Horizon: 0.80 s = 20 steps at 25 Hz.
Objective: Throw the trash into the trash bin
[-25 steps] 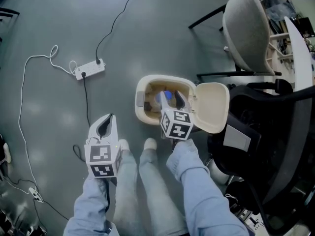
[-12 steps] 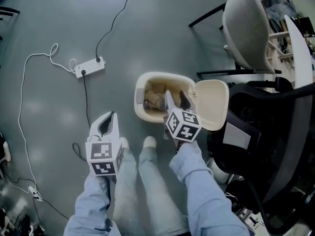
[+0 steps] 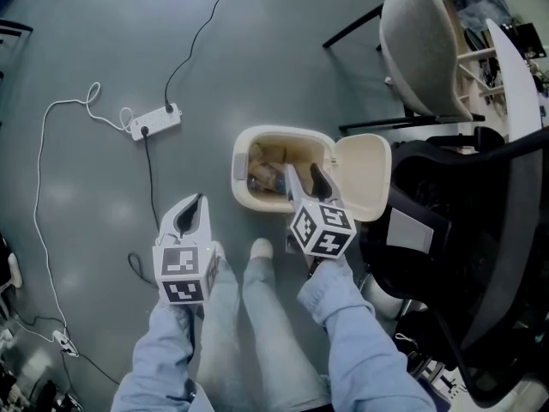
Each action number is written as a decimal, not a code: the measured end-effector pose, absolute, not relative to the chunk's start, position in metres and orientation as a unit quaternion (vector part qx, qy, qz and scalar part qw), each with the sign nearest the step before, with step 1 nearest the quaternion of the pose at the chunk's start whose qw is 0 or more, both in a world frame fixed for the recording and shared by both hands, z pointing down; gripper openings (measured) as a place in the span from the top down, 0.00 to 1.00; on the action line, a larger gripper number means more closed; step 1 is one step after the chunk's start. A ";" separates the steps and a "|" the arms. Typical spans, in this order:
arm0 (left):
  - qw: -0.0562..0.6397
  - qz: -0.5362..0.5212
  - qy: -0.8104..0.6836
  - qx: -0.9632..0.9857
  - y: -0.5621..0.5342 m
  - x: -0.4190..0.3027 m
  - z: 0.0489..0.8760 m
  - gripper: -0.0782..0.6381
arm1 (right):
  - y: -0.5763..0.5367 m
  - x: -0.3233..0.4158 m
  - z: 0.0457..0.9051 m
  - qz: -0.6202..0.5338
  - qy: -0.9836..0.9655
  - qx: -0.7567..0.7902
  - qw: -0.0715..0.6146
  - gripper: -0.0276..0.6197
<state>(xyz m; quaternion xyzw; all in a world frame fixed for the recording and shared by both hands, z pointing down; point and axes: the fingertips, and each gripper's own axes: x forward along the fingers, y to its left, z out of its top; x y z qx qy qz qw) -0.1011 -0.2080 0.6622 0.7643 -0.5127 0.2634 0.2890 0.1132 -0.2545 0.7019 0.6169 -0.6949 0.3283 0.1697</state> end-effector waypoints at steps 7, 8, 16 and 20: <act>0.278 0.255 -0.508 0.774 -0.211 -0.091 0.634 0.89 | -0.239 0.111 0.666 0.313 -0.705 0.609 0.186 0.63; 0.277 0.254 -0.507 0.776 -0.211 -0.089 0.627 0.89 | -0.234 0.111 0.660 0.314 -0.705 0.605 0.193 0.64; 0.266 0.248 -0.495 0.789 -0.206 -0.072 0.565 0.89 | -0.191 0.127 0.592 0.322 -0.688 0.624 0.186 0.95; 0.261 0.236 -0.490 0.798 -0.200 -0.061 0.525 0.89 | -0.183 0.136 0.536 0.281 -0.699 0.631 0.187 0.95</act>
